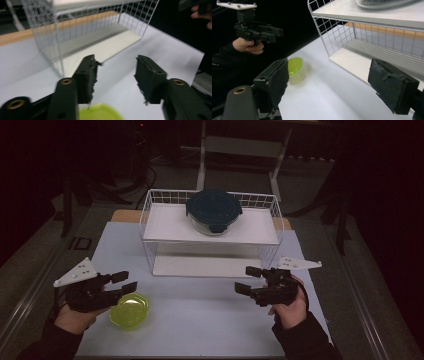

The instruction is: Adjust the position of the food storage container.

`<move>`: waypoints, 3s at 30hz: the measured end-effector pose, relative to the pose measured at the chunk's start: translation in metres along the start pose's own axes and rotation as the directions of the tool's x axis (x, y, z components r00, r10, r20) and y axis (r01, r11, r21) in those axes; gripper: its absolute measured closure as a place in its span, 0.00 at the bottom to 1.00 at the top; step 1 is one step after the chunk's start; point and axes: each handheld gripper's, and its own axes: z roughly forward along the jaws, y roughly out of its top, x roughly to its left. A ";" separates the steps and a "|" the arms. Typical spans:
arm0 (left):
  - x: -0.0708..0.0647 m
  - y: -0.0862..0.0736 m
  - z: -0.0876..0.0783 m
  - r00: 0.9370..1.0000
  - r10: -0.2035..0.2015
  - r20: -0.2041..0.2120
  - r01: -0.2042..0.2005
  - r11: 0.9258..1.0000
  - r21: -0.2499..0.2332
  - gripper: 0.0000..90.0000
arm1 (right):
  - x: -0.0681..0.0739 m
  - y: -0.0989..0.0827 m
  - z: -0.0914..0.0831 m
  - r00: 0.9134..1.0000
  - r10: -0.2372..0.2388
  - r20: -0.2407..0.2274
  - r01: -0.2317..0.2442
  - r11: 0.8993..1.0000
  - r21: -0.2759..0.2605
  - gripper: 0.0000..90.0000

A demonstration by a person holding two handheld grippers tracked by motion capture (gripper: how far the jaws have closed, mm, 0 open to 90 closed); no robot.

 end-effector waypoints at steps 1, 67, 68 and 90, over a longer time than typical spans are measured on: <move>0.000 0.000 0.000 1.000 0.000 0.000 0.000 1.000 0.000 0.58 | 0.000 -0.001 -0.001 1.000 0.001 0.000 -0.001 1.000 -0.003 0.19; 0.021 -0.106 0.055 0.996 -0.053 0.072 0.027 0.944 0.328 0.99 | -0.005 -0.014 -0.028 0.997 0.038 0.062 -0.035 0.998 -0.052 0.19; 0.020 -0.104 0.059 0.996 -0.048 0.077 0.019 0.943 0.333 0.99 | -0.005 -0.015 -0.028 0.997 0.038 0.062 -0.035 0.998 -0.051 0.19; -0.009 -0.083 0.114 0.983 -0.006 0.186 -0.061 0.934 0.351 0.99 | -0.007 -0.017 -0.033 0.996 0.045 0.072 -0.041 0.998 -0.055 0.19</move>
